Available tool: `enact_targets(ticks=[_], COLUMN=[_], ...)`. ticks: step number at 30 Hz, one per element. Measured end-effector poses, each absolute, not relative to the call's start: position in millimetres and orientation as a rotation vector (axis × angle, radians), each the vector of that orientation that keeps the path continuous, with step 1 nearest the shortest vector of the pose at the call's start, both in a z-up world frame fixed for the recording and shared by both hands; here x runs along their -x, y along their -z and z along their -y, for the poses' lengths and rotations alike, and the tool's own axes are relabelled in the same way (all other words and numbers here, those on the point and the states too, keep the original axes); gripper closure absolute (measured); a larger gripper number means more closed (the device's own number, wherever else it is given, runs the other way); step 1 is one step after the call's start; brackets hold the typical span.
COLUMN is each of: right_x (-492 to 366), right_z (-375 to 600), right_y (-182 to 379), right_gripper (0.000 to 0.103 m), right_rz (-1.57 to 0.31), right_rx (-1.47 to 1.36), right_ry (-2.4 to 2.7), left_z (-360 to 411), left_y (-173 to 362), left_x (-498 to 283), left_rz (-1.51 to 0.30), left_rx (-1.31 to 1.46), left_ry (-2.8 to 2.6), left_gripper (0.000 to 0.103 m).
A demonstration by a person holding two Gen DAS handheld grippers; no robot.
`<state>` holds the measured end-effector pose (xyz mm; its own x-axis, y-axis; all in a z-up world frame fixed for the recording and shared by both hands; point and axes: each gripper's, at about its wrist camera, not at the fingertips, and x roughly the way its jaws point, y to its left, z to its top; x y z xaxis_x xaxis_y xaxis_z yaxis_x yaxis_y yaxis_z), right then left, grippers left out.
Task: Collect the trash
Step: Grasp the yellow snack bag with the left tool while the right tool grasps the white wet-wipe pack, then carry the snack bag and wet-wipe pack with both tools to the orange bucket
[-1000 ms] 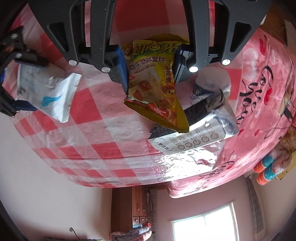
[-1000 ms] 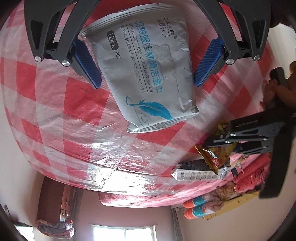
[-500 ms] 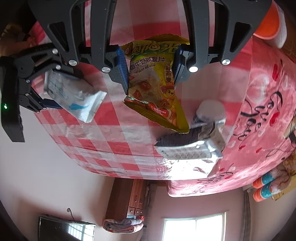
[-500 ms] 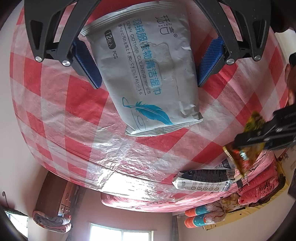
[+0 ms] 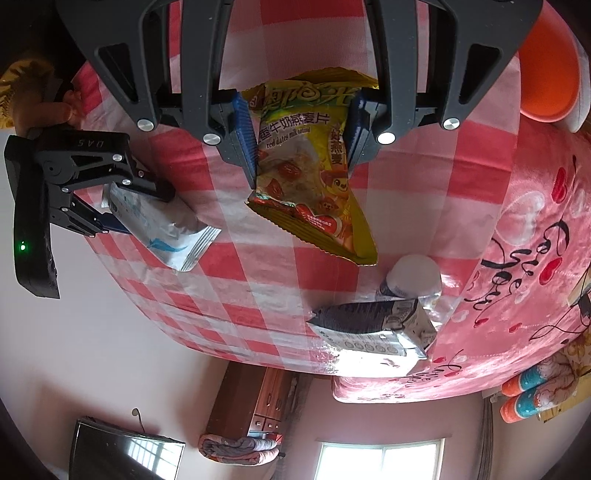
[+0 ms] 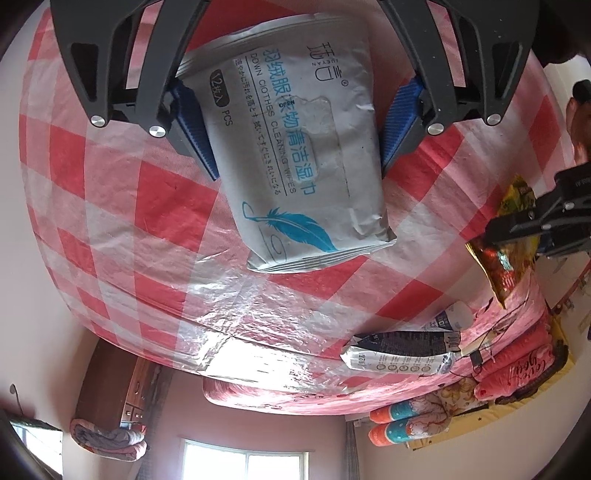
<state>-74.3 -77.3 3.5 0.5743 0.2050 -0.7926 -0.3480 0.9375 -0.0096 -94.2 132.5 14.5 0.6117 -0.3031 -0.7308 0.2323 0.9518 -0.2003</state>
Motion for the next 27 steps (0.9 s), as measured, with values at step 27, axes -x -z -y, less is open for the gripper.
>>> enact_targets(ticks=[27], right_x=[124], right_z=[34], right_y=[-24], right_gripper=[0.023], right_rz=[-0.927], right_rx=[0.005], right_ry=[-0.518], left_z=[-152], left_y=[-23], left_x=[127], left_rz=[-0.828], left_rx=[0.128], left_ry=[0.298], left_gripper=[0.060])
